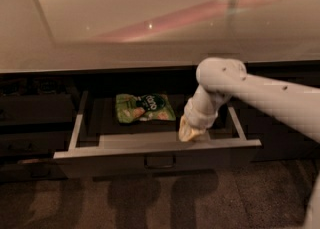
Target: Open top drawer
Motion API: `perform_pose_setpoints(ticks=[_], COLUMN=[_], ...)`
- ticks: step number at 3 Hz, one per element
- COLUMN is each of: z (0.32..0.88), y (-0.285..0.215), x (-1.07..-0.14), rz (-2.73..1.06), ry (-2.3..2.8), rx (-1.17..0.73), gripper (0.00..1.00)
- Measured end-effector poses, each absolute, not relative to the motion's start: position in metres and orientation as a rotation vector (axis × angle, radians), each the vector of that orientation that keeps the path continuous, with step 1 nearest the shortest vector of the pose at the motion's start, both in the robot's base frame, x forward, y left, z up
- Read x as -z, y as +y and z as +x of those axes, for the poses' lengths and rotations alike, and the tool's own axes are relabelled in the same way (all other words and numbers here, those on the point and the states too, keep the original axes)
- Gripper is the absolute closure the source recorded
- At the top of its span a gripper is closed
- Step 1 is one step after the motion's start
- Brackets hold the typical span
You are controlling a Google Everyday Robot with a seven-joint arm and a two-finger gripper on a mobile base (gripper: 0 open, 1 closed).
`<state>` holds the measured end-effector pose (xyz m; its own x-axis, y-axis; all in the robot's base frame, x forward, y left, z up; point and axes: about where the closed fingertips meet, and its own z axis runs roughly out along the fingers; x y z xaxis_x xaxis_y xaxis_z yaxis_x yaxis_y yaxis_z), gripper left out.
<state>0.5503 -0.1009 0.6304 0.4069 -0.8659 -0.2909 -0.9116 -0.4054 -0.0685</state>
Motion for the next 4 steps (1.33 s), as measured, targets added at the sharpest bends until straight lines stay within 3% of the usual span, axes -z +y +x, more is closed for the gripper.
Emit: perform_pose_setpoints(ticks=[2,4], z=[0.484,0.464], y=[-0.102,-0.103], x=[-0.608,-0.593], rz=[-2.488,-2.516], ry=[1.522,1.521], rx=[-0.292,-0.326], gripper=[1.00,0.58])
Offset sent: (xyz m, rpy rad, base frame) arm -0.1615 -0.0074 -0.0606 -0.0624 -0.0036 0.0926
